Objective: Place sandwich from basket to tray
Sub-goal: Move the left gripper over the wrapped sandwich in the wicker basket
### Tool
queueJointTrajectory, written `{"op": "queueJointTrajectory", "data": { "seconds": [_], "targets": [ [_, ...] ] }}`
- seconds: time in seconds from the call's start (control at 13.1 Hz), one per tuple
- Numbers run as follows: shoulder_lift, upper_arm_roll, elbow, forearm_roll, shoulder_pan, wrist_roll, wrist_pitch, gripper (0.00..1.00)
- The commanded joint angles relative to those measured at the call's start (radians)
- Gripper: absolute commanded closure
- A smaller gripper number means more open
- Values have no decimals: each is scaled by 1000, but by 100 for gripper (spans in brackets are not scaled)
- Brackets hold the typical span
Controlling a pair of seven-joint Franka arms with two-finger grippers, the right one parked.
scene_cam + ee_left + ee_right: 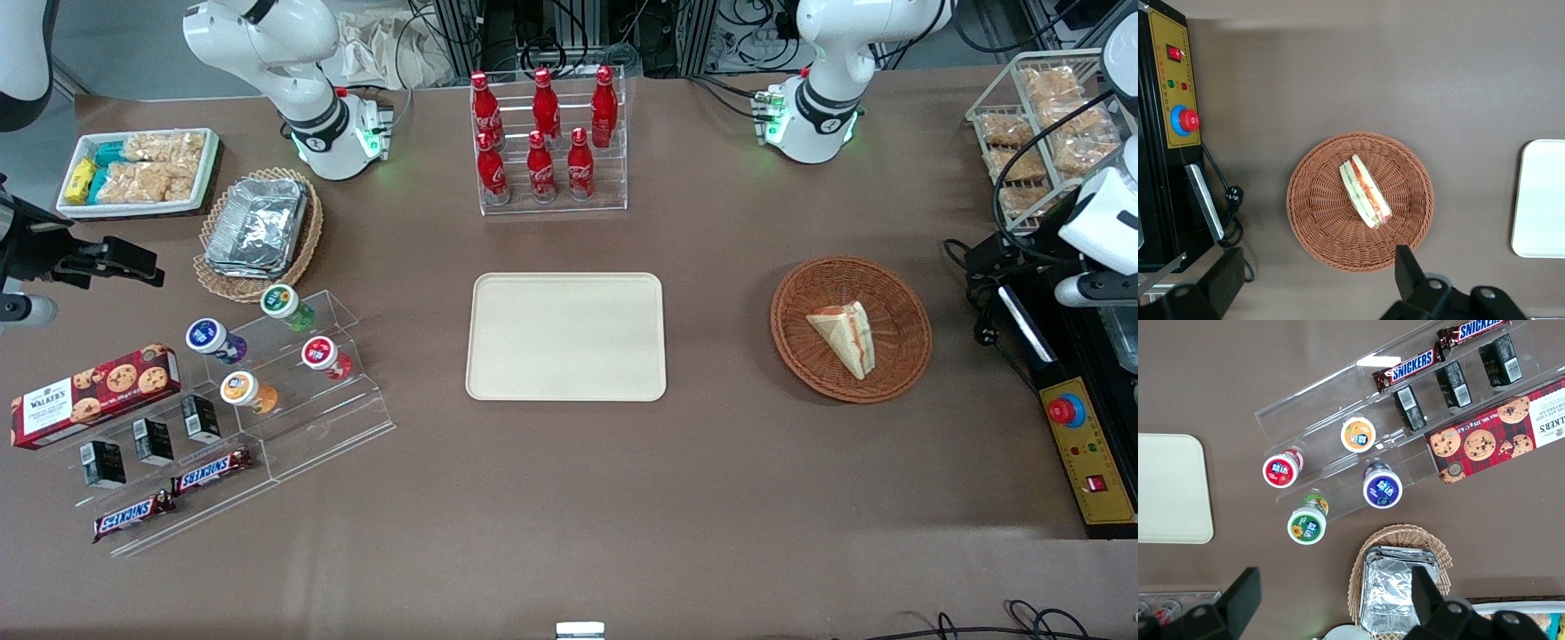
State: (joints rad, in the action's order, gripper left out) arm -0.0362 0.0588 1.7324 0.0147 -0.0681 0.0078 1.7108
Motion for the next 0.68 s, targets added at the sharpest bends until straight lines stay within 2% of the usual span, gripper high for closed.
{"op": "queueJointTrajectory", "data": {
  "seconds": [0.0,0.23,0.38,0.53,0.61],
  "targets": [
    [-5,7,-10,1,1,-43,-19,0],
    [19,7,-24,5,2,-77,-26,0],
    [15,6,16,-5,2,-268,-25,0],
    [-4,15,114,-2,4,-426,7,0],
    [-37,24,192,-1,4,-458,86,0]
  ]
}}
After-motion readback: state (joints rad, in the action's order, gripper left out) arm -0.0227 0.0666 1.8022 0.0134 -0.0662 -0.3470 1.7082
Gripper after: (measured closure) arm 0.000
